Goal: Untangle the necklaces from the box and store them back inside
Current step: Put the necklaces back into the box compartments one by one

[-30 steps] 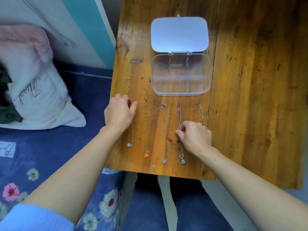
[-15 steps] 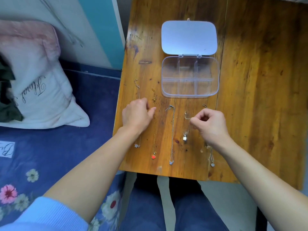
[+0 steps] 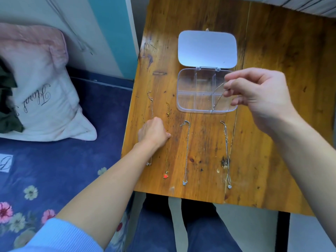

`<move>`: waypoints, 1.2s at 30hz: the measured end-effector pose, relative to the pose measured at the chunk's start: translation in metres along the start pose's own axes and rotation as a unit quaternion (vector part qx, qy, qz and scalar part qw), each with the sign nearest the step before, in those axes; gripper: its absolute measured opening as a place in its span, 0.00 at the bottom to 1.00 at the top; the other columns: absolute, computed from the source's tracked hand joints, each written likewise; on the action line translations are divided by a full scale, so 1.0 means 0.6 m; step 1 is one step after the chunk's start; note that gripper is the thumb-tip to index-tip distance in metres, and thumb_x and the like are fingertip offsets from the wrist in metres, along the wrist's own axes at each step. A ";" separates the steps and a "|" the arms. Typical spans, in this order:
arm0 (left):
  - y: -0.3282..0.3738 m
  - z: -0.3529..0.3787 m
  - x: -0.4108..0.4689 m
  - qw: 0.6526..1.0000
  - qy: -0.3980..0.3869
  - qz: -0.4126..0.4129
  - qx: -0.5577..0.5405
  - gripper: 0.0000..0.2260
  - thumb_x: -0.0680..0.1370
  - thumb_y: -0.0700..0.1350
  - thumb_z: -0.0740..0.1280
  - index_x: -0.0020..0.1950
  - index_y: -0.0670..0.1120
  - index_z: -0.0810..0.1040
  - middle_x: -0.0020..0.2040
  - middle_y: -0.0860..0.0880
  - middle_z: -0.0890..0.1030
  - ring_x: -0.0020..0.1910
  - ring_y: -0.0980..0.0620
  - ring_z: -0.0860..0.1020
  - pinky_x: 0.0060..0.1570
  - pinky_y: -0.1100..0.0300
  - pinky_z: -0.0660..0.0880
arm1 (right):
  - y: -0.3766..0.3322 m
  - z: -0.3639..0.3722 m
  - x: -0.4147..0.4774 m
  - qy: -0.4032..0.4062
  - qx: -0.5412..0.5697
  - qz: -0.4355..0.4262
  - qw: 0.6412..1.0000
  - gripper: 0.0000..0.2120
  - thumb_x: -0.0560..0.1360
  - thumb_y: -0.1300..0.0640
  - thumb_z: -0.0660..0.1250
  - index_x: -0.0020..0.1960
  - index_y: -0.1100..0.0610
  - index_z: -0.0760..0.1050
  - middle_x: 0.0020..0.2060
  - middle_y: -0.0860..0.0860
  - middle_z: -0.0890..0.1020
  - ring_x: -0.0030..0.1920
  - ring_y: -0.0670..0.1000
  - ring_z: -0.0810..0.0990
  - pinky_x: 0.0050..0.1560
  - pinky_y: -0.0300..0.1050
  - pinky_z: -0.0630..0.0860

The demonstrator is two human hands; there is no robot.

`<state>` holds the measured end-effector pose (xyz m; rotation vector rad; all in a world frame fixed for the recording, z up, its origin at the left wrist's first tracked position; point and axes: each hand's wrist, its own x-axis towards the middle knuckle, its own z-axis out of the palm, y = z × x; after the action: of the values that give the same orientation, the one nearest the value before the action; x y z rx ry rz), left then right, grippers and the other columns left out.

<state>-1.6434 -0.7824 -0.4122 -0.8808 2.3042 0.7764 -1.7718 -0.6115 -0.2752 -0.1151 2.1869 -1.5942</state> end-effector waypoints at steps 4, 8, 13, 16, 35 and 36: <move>-0.004 0.005 0.000 1.000 -0.003 -0.006 -0.013 0.07 0.75 0.49 0.72 0.43 0.46 0.79 0.42 0.48 0.82 0.45 0.46 0.80 0.41 0.54 0.73 | -0.011 0.004 0.030 -0.001 -0.007 0.007 1.000 0.04 0.73 0.64 0.70 0.45 0.58 0.82 0.36 0.54 0.83 0.36 0.49 0.84 0.32 0.38 0.79; -0.005 0.006 0.004 1.000 -0.017 -0.003 -0.024 0.06 0.76 0.48 0.71 0.43 0.46 0.79 0.42 0.48 0.82 0.44 0.46 0.80 0.41 0.54 0.74 | -0.008 0.024 0.057 -0.020 -0.031 0.003 0.999 0.04 0.72 0.66 0.69 0.44 0.59 0.82 0.36 0.55 0.83 0.36 0.49 0.84 0.32 0.37 0.79; -0.008 0.008 0.000 0.998 -0.027 0.010 -0.052 0.05 0.77 0.43 0.67 0.43 0.42 0.79 0.44 0.43 0.81 0.45 0.41 0.80 0.47 0.47 0.79 | 0.007 0.056 0.100 -0.035 -0.072 0.009 0.997 0.06 0.73 0.67 0.68 0.42 0.58 0.82 0.35 0.54 0.82 0.33 0.47 0.83 0.31 0.36 0.79; -0.009 0.007 -0.005 0.997 -0.028 0.009 -0.071 0.05 0.77 0.42 0.67 0.42 0.42 0.78 0.43 0.43 0.81 0.45 0.41 0.79 0.48 0.46 0.79 | 0.023 0.077 0.126 -0.050 -0.083 0.028 0.995 0.07 0.73 0.68 0.68 0.41 0.59 0.81 0.35 0.55 0.82 0.32 0.48 0.82 0.32 0.38 0.80; 0.021 -0.057 -0.068 0.925 0.101 0.160 -0.330 0.07 0.78 0.43 0.66 0.42 0.41 0.75 0.54 0.52 0.81 0.43 0.51 0.78 0.46 0.60 0.74 | 0.128 0.018 0.136 0.081 -0.249 -0.040 0.964 0.09 0.71 0.58 0.66 0.47 0.53 0.84 0.42 0.50 0.85 0.42 0.46 0.80 0.46 0.41 0.77; 0.035 -0.072 -0.073 0.914 0.104 0.167 -0.356 0.07 0.78 0.43 0.66 0.43 0.41 0.74 0.50 0.50 0.83 0.43 0.51 0.80 0.47 0.57 0.75 | 0.135 0.003 0.127 0.102 -0.276 -0.049 0.954 0.10 0.71 0.57 0.66 0.49 0.53 0.83 0.45 0.50 0.85 0.45 0.47 0.80 0.48 0.40 0.75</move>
<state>-1.6427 -0.7807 -0.3474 -0.8939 2.4035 1.8262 -1.8252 -0.6097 -0.3724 -0.2350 2.7775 -1.0308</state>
